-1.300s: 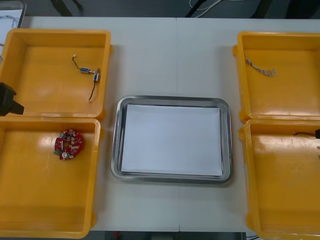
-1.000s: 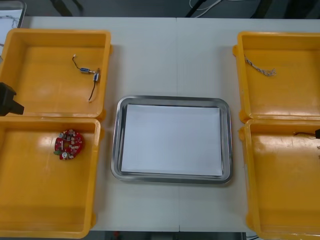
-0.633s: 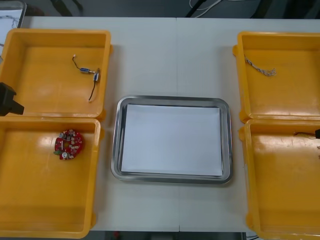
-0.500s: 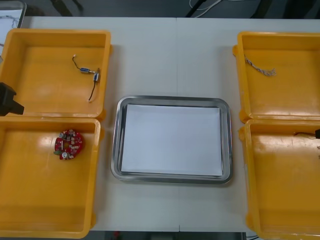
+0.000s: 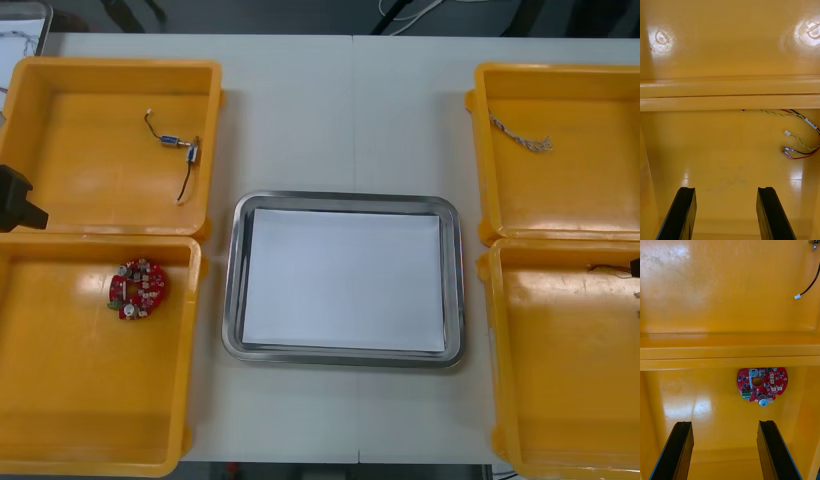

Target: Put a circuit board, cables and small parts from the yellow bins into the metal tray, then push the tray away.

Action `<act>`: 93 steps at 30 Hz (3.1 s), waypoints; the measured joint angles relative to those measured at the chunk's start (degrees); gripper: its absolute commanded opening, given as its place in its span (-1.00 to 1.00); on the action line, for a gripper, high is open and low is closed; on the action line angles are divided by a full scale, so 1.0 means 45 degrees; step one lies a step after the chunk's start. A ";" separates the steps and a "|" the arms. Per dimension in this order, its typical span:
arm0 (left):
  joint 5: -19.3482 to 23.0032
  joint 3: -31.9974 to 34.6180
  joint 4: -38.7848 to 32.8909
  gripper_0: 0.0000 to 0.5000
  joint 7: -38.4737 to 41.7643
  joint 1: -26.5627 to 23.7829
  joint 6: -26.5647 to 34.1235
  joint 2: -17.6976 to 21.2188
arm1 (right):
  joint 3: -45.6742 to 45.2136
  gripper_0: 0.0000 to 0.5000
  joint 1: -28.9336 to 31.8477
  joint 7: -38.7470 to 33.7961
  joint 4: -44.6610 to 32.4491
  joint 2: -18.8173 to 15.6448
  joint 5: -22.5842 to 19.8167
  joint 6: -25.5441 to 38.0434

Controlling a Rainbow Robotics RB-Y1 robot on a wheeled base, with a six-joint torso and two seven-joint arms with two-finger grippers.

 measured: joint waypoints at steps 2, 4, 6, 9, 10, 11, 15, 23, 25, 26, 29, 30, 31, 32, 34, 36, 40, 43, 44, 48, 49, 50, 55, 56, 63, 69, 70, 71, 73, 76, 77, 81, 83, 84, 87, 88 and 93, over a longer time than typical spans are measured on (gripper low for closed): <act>0.0000 0.0000 0.0000 1.00 0.0000 0.0000 0.0000 0.0000 | 0.0000 0.86 0.0000 0.0000 0.0000 0.0000 0.0000 0.0000; 0.0000 0.0000 0.0000 1.00 0.0000 0.0000 0.0000 0.0000 | 0.0000 0.85 0.0000 0.0000 0.0000 0.0000 0.0000 0.0000; 0.0000 0.0000 0.0000 1.00 0.0000 0.0000 0.0000 0.0000 | 0.0000 0.85 0.0000 0.0000 0.0000 0.0000 0.0000 0.0000; 0.0000 0.0000 0.0000 1.00 0.0000 0.0000 0.0000 0.0000 | 0.0000 0.85 0.0000 0.0000 0.0000 0.0000 0.0000 0.0000; 0.0000 0.0000 0.0000 1.00 0.0000 0.0000 0.0000 0.0000 | 0.0000 0.85 0.0000 0.0000 0.0000 0.0000 0.0000 0.0000; 0.0000 0.0000 0.0000 1.00 0.0000 0.0000 0.0000 0.0000 | 0.0000 0.85 0.0000 0.0000 0.0000 0.0000 0.0000 0.0000; 0.0000 0.0000 0.0000 1.00 0.0000 0.0000 0.0000 0.0000 | 0.0000 0.85 0.0000 0.0000 0.0000 0.0000 0.0000 0.0000; 0.0000 0.0000 0.0000 1.00 0.0000 0.0000 0.0000 0.0000 | 0.0000 0.85 0.0000 0.0000 0.0000 0.0000 0.0000 0.0000; 0.0000 0.0000 0.0000 1.00 0.0000 0.0000 0.0000 0.0000 | 0.0000 0.85 0.0000 0.0000 0.0000 0.0000 0.0000 0.0000; 0.0000 0.0000 0.0000 1.00 0.0000 0.0000 0.0000 0.0000 | 0.0000 0.86 0.0000 0.0000 0.0000 0.0000 0.0000 0.0000; 0.0000 0.0000 0.0000 1.00 0.0000 0.0000 0.0000 0.0000 | 0.0000 0.85 0.0000 0.0000 0.0000 0.0000 0.0000 0.0000; 0.0000 0.0000 0.0000 1.00 0.0000 0.0000 0.0000 0.0000 | 0.0000 0.85 0.0000 0.0000 0.0000 0.0000 0.0000 0.0000; 0.0000 0.0000 0.0000 1.00 0.0000 0.0000 0.0000 0.0000 | 0.0000 0.85 0.0000 0.0000 0.0000 0.0000 0.0000 0.0000; 0.0000 0.0000 0.0000 1.00 0.0000 0.0000 0.0000 0.0000 | 0.0000 0.85 0.0000 0.0000 0.0000 0.0000 0.0000 0.0000; 0.0000 0.0000 0.0000 1.00 0.0000 0.0000 0.0000 0.0000 | 0.0000 0.85 0.0000 0.0000 0.0000 0.0000 0.0000 0.0000; 0.0000 0.0000 0.0000 1.00 0.0000 0.0000 0.0000 0.0000 | 0.0000 0.85 0.0000 0.0000 0.0000 0.0000 0.0000 0.0000; 0.0000 0.0000 0.0000 1.00 0.0000 0.0000 0.0000 0.0000 | 0.0000 0.85 0.0000 0.0000 0.0000 0.0000 0.0000 0.0000; 0.0000 0.0000 0.0000 1.00 0.0000 0.0000 0.0000 0.0000 | 0.0000 0.86 0.0000 0.0000 0.0000 0.0000 0.0000 0.0000; 0.0000 0.0000 0.0000 1.00 0.0000 0.0000 0.0000 0.0000 | 0.0000 0.85 0.0000 0.0000 0.0000 0.0000 0.0000 0.0000; 0.0000 0.0000 0.0000 1.00 0.0000 0.0000 0.0000 0.0000 | 0.0000 0.86 0.0000 0.0000 0.0000 0.0000 0.0000 0.0000; 0.0000 0.0000 0.0000 1.00 0.0000 0.0000 0.0000 0.0000 | 0.0000 0.85 0.0000 0.0000 0.0000 0.0000 0.0000 0.0000; 0.0000 0.0000 0.0000 1.00 0.0000 0.0000 0.0000 0.0000 | 0.0000 0.85 0.0000 0.0000 0.0000 0.0000 0.0000 0.0000; 0.0000 0.0000 0.0000 1.00 0.0000 0.0000 0.0000 0.0000 | 0.0000 0.85 0.0000 0.0000 0.0000 0.0000 0.0000 0.0000; 0.0000 0.0000 0.0000 1.00 0.0000 0.0000 0.0000 0.0000 | 0.0000 0.85 0.0000 0.0000 0.0000 0.0000 0.0000 0.0000; 0.0000 0.0000 0.0000 1.00 0.0000 0.0000 0.0000 0.0000 | 0.0000 0.85 0.0000 0.0000 0.0000 0.0000 0.0000 0.0000; 0.0000 0.0000 0.0000 1.00 0.0000 0.0000 0.0000 0.0000 | 0.0000 0.85 0.0000 0.0000 0.0000 0.0000 0.0000 0.0000; 0.0000 0.0000 0.0000 1.00 0.0000 0.0000 0.0000 0.0000 | 0.0000 0.85 0.0000 0.0000 0.0000 0.0000 0.0000 0.0000; 0.0000 0.0000 0.0000 1.00 0.0000 0.0000 0.0000 0.0000 | 0.0000 0.85 0.0000 0.0000 0.0000 0.0000 0.0000 0.0000; 0.0000 0.0000 0.0000 1.00 0.0000 0.0000 0.0000 0.0000 | 0.0000 0.86 0.0000 0.0000 0.0000 0.0000 0.0000 0.0000; 0.0000 0.0000 0.0000 1.00 0.0000 0.0000 0.0000 0.0000 | 0.0000 0.85 0.0000 0.0000 0.0000 0.0000 0.0000 0.0000; 0.0000 0.0000 0.0000 1.00 0.0000 0.0000 0.0000 0.0000 | 0.0000 0.85 0.0000 0.0000 0.0000 -0.0002 0.0000 0.0000; 0.0000 0.0000 0.0000 1.00 0.0000 0.0000 0.0000 0.0000 | 0.0000 0.85 0.0000 0.0000 0.0000 -0.0148 -0.0059 0.0000; 0.0000 0.0000 0.0000 1.00 0.0000 0.0000 0.0000 0.0000 | -0.0001 0.85 0.0000 0.0000 0.0000 -0.0232 -0.0095 0.0000; 0.0000 0.0000 0.0000 1.00 0.0000 0.0000 0.0000 0.0000 | -0.0001 0.85 0.0000 0.0000 0.0000 -0.0256 -0.0095 0.0000; 0.0000 0.0000 0.0000 1.00 0.0000 0.0000 0.0000 0.0000 | -0.0001 0.85 0.0000 0.0000 0.0000 -0.0297 -0.0095 0.0000; 0.0000 -0.0002 0.0004 1.00 0.0000 0.0007 0.0000 0.0000 | -0.0001 0.85 0.0000 0.0000 0.0000 -0.0310 -0.0095 0.0000; 0.0027 -0.0003 0.0019 1.00 0.0000 0.0082 0.0000 0.0000 | -0.0001 0.86 0.0029 0.0000 0.0001 -0.0409 -0.0082 0.0000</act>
